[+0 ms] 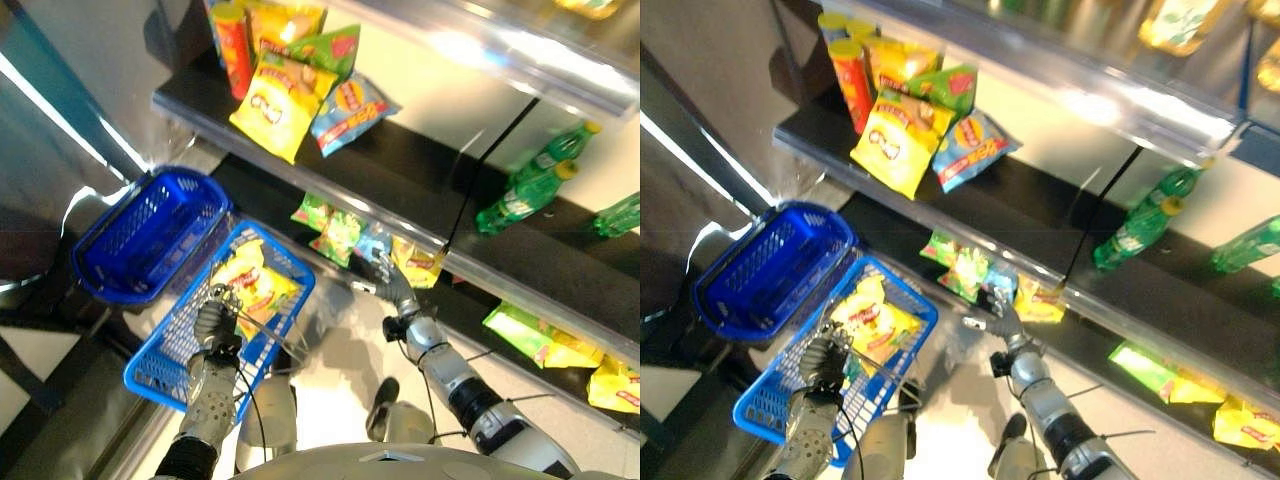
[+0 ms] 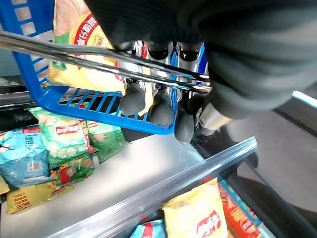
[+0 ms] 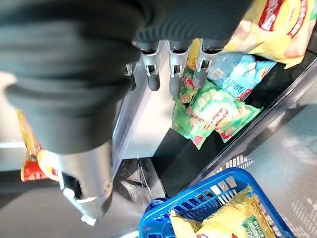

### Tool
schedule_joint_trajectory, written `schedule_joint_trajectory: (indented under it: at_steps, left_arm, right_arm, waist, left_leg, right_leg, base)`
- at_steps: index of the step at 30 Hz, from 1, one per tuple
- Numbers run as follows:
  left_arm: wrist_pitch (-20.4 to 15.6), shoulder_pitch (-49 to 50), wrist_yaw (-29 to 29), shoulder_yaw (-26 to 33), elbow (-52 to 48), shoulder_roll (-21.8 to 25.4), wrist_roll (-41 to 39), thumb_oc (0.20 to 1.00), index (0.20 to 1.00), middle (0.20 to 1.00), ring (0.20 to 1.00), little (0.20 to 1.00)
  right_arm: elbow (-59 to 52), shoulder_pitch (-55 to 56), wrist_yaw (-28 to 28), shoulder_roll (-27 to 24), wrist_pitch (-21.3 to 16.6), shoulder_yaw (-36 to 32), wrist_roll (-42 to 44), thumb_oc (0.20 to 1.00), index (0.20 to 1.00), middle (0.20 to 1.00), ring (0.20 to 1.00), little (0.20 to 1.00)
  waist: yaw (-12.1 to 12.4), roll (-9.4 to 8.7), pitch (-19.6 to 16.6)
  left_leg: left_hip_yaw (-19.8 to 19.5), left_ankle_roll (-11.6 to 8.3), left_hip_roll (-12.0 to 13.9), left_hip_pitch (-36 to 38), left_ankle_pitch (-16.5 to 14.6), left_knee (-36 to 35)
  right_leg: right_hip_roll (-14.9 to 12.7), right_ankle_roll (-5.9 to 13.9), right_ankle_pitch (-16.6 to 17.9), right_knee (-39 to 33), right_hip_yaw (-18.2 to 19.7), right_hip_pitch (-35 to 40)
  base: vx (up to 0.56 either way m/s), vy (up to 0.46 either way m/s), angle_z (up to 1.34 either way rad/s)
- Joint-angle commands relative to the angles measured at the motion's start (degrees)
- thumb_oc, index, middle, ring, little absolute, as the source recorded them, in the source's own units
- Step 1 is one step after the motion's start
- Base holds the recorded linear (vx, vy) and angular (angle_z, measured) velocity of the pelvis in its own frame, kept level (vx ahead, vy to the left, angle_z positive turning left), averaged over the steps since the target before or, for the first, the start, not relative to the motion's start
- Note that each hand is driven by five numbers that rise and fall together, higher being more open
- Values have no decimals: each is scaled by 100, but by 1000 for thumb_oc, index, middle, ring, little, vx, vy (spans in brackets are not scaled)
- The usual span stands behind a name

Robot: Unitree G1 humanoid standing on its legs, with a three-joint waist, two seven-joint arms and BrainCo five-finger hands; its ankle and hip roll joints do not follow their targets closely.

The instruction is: Pick up the snacks into the basket

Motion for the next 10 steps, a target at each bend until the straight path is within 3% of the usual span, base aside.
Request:
schedule_joint_trajectory:
  at_steps: [1, 4, 10]
  left_arm:
    - [-343, -452, -468, 97, -399, -376, 407, 200, 200, 200, 200, 200]
    - [-343, -480, -454, 246, 172, -517, 546, 200, 200, 200, 200, 200]
    - [-255, -560, -445, 451, 1110, -742, 639, 200, 200, 200, 200, 200]
  right_arm:
    - [388, -170, 146, -59, -190, -69, -45, 1000, 1000, 1000, 1000, 1000]
    - [1033, -59, 180, -14, -125, -156, -136, 1000, 1000, 1000, 1000, 1000]
    - [2200, 117, 68, 121, -72, -625, -19, 1000, 1000, 1000, 1000, 1000]
  waist:
    - [-43, 187, -333]
    - [-89, 172, -511]
    - [-207, 150, -665]
  left_leg:
    - [38, 170, -39, 482, 236, -914]
    - [132, 121, -42, 583, 310, -1157]
    - [191, 119, -30, 780, 235, -1157]
  right_leg:
    - [143, 223, 310, -184, 300, -1]
    - [220, 251, 418, -517, 454, 61]
    - [279, 216, 412, -530, 700, 197]
  base:
    - [34, 23, -47]
    - [28, 17, -45]
    - [57, -7, -25]
